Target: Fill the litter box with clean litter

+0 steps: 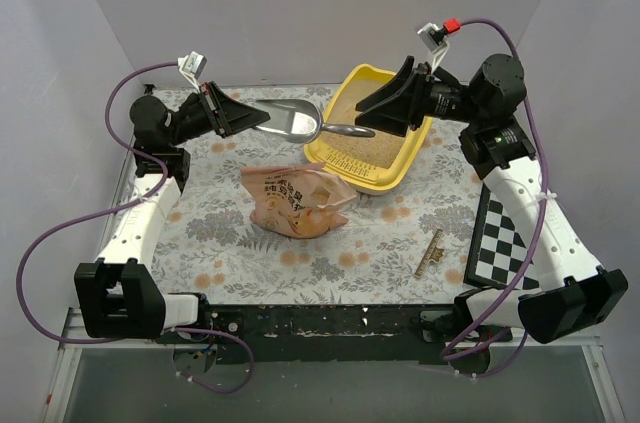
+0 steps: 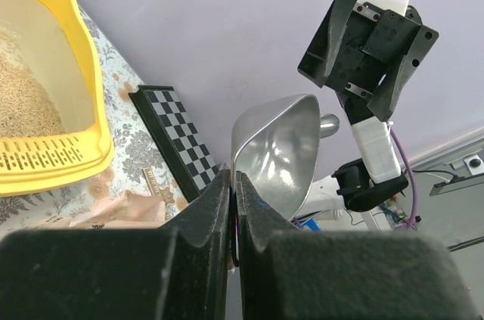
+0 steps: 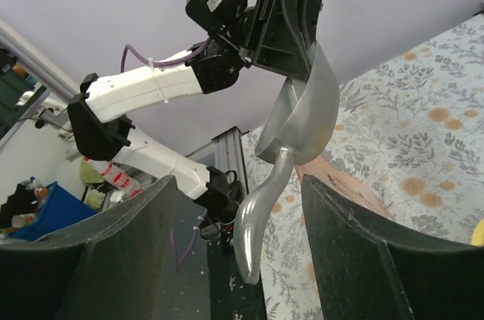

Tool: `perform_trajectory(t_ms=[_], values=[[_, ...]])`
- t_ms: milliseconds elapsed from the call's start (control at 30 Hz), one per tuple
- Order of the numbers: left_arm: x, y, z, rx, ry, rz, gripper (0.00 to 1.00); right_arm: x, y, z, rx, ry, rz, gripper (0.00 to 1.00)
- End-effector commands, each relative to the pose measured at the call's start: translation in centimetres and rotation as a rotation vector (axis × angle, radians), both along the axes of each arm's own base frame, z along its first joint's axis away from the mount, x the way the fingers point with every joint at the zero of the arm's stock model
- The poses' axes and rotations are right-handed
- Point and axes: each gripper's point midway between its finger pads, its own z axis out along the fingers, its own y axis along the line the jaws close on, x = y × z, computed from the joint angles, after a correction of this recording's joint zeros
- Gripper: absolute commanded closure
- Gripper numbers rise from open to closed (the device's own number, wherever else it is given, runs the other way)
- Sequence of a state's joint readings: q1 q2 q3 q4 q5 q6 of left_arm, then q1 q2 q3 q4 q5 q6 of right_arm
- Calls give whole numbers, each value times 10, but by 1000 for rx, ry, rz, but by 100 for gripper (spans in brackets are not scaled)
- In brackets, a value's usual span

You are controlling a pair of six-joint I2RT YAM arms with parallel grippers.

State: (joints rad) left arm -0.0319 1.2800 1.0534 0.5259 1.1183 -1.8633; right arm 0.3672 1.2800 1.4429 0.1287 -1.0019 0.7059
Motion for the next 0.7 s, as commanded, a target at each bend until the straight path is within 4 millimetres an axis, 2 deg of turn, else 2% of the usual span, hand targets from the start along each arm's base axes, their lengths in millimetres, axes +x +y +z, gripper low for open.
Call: perform_trajectory(t_ms=[0,167,300,400,533,667], values=[[-2,3,9,16,-49,30,100,-7,0,-3,12,52,51,27],[5,7,17,68,-95,109,100,1,0,-17,7,134,0,29],[6,11,30,90,-129,157,100,9,0,-27,-1,172,-59,28],[5,11,32,102,-137,169,100,12,3,-35,-3,198,-76,28],[4,10,31,104,-136,173,100,10,9,-36,9,209,-62,29],[2,8,29,104,-135,165,100,13,13,-31,22,198,-70,34]])
